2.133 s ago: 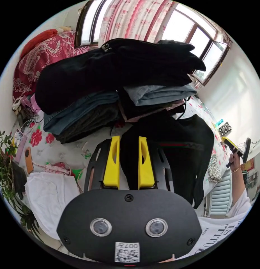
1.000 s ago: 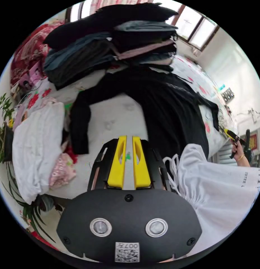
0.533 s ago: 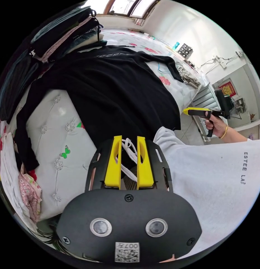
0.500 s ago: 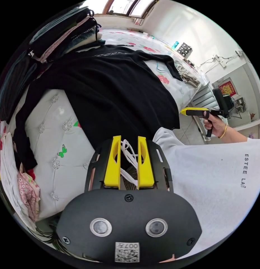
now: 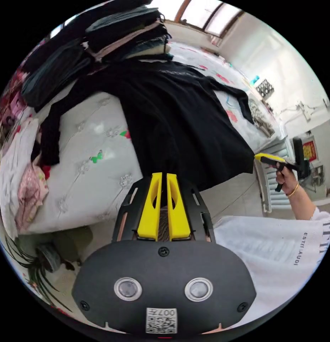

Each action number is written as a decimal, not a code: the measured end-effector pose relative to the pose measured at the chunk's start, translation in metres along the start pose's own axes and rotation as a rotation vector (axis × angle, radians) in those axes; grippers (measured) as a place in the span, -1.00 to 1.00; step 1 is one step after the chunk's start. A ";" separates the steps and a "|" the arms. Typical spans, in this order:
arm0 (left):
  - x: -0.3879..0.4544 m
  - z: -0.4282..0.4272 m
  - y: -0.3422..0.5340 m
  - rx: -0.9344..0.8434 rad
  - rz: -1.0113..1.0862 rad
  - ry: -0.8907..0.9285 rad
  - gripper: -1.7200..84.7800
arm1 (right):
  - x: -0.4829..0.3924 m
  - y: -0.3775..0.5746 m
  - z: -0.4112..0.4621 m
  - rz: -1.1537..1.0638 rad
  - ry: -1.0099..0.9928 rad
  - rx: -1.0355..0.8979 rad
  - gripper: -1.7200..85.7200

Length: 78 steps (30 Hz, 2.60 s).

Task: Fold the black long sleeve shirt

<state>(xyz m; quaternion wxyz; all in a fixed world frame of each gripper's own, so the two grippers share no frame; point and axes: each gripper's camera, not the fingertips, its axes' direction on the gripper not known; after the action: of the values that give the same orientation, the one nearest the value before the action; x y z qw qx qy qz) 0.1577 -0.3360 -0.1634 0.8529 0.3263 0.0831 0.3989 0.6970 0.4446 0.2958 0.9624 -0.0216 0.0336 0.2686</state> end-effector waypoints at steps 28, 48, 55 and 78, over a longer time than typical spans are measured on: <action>-0.052 -0.395 0.261 1.113 1.481 1.718 -0.98 | -0.002 -0.004 -0.014 0.029 -0.091 0.122 -0.97; -0.060 -0.471 0.350 1.196 1.751 1.509 -0.98 | -0.010 -0.049 0.011 0.051 -0.197 0.096 -0.97; -0.055 -0.477 0.346 1.204 1.759 1.538 -0.98 | -0.017 -0.067 0.013 0.040 -0.204 0.105 -0.97; -0.059 -0.502 0.247 1.445 1.701 1.306 -0.98 | -0.073 -0.101 0.042 0.050 -0.168 0.111 -0.97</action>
<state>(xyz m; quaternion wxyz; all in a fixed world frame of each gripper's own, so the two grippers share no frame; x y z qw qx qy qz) -0.2378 -0.0173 -0.4050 -0.2341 0.4067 0.4452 0.7626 0.6897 0.3233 0.3460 0.9546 0.0554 -0.0318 0.2910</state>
